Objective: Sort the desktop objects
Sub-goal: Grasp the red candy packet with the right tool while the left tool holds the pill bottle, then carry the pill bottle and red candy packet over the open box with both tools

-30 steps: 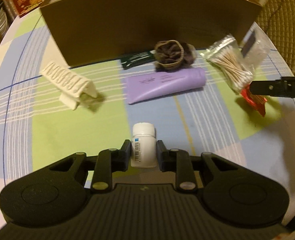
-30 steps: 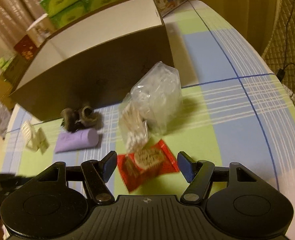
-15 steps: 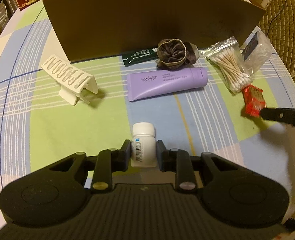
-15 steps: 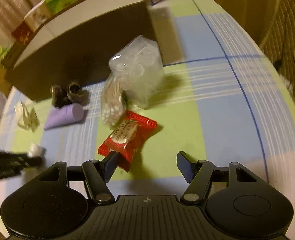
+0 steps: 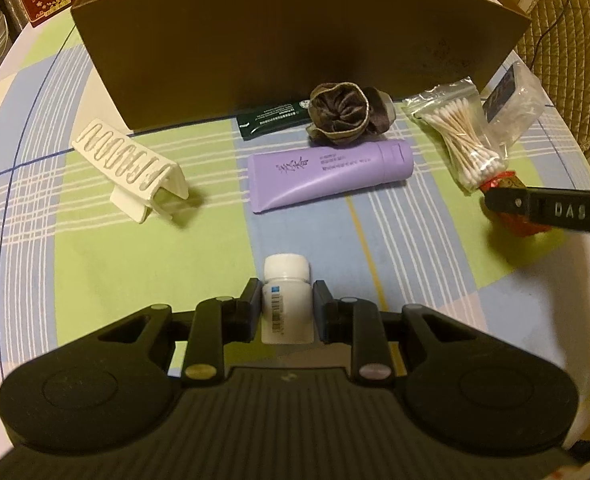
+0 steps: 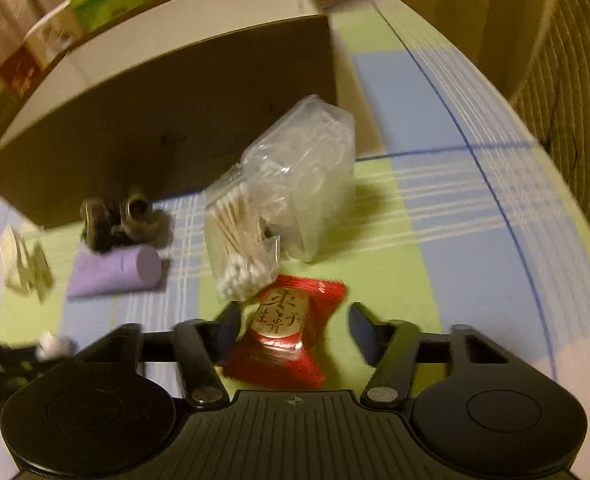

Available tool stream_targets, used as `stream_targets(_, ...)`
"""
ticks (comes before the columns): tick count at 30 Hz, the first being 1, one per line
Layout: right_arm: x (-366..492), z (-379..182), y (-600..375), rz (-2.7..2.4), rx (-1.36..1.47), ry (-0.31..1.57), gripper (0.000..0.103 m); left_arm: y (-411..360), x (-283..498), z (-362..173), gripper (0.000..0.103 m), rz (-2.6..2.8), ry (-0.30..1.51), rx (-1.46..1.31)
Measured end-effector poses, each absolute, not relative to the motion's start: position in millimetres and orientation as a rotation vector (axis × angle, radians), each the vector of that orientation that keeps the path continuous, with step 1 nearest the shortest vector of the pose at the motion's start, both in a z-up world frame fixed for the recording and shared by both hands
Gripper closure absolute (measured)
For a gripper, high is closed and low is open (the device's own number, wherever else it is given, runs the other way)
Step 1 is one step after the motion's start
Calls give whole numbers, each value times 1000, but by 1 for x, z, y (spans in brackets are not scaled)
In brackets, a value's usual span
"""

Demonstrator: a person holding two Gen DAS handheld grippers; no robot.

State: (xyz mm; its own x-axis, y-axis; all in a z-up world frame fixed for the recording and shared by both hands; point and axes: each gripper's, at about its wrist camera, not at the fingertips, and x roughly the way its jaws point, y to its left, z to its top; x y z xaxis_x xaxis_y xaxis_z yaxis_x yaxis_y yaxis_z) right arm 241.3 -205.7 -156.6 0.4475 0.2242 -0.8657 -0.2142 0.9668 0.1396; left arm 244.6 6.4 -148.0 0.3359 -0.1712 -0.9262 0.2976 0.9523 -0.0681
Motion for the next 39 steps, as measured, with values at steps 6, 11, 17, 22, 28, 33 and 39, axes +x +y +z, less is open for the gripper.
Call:
stream_targets(6,226,-162,-220,347,-92,1041,63,5,242,-147,80,-314,1181,134)
stream_targets(11,214,-163,-222,383,-126,1045,63,-1,239,-145,81,-328,1176,152)
stream_targets(17,207,-156,-225,435,-77,1090,76,4,235,-139,81,-339,1172,126)
stream_targets(22,204,-153,-223,455,-89,1088,76,7,235,-133,81,-338,1157,125)
stream_targets(28,198,-157,-217,466,-135,1079,71,7,230,-144,80,-311,1186,149)
stream_targets(33,191,-161,-210,455,-196,1067,70,5,227,-144,80,-311,1186,156)
stream_targets(39,183,-158,-206,496,-244,1072,80,6,221,-139,81,-346,1185,127)
